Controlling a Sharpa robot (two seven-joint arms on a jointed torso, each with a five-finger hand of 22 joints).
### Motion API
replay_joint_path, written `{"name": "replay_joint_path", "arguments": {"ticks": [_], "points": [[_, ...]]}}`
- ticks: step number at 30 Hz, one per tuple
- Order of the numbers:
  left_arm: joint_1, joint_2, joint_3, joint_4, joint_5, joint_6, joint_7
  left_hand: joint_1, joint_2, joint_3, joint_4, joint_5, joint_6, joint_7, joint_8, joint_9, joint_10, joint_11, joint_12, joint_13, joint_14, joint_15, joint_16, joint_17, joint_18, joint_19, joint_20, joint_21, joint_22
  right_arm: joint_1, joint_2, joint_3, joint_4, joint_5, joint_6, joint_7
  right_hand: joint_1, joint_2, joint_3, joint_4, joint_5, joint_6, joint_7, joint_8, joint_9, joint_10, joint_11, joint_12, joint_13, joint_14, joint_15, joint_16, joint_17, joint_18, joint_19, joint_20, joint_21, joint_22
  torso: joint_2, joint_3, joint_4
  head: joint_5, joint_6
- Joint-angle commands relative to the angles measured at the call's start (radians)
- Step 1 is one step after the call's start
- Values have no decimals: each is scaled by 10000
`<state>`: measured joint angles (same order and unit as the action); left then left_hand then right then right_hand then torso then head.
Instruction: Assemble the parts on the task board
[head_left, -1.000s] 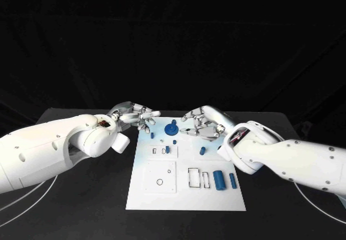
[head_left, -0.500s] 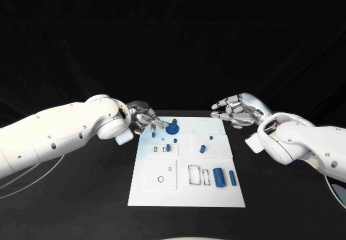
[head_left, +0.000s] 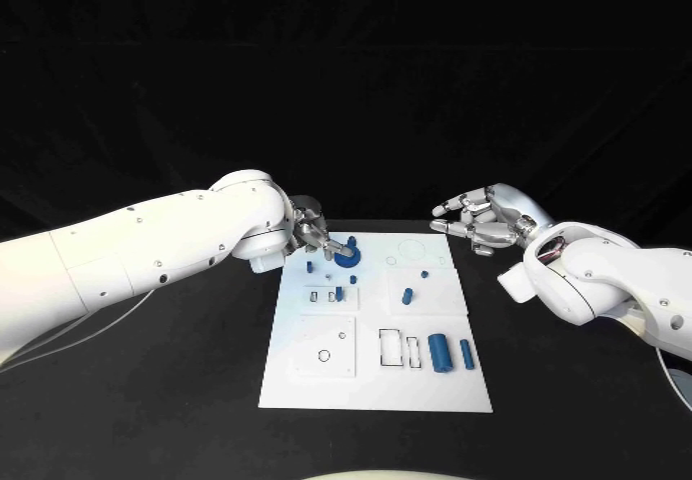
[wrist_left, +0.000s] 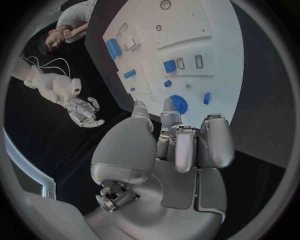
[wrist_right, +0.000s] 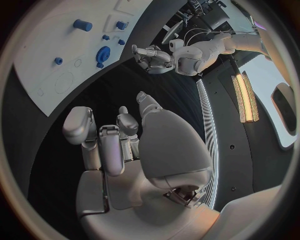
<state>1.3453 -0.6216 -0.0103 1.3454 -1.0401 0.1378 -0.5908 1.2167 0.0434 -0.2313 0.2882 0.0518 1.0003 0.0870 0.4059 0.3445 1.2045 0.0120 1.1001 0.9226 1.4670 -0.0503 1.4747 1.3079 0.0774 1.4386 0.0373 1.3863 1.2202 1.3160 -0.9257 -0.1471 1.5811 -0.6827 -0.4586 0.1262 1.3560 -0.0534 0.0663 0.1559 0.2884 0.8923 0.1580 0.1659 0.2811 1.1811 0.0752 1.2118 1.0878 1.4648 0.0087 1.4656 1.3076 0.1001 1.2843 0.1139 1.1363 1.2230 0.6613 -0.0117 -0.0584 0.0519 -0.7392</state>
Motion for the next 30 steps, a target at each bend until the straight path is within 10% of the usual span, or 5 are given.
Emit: {"name": "replay_joint_path", "arguments": {"ticks": [1, 11, 30], "points": [[29, 230, -66, -178, -631, 515, -662, -99, -11, -79, 9, -26, -61, -44, 76, 77, -7, -24, 35, 27, 572, -52, -53, 1383, -119, 60, -22, 48, 31, 3, 12, 4, -23, -106, 146, -148, -11, 9, -70, -10, 57, -26, 32, 23, -19, -34, 18, -47, -20, 536, -54, -55, 727, 64, -40, -23, -49, -21, 7, 1, 21, -5, -54], [-146, 665, -254, -567, -707, 631, -634, -108, -18, -135, 0, -26, -176, -47, 235, 245, -63, -26, 90, 78, 569, -54, -78, 1384, -129, 57, -23, 95, 103, 2, 143, 5, -96, -106, 0, -77, -28, 17, -100, -5, 202, -66, 39, 14, -69, -99, 23, -114, -107, 516, -50, -105, 658, 83, -93, -22, -162, -88, 26, -17, -12, -9, -159], [-591, 1017, -291, -931, -657, 979, -520, -7, 72, -115, -28, -25, -286, -50, 402, 425, -167, -28, 56, 18, 558, -54, -121, 1369, -140, 61, -21, 149, 189, -22, 334, 5, -171, -168, -41, -79, -3, 30, -101, -23, 412, -83, 45, 18, -116, -134, 27, -153, -153, 513, -48, -118, 652, 84, -92, -21, -194, -90, 12, -6, 2, -31, -317]]}}
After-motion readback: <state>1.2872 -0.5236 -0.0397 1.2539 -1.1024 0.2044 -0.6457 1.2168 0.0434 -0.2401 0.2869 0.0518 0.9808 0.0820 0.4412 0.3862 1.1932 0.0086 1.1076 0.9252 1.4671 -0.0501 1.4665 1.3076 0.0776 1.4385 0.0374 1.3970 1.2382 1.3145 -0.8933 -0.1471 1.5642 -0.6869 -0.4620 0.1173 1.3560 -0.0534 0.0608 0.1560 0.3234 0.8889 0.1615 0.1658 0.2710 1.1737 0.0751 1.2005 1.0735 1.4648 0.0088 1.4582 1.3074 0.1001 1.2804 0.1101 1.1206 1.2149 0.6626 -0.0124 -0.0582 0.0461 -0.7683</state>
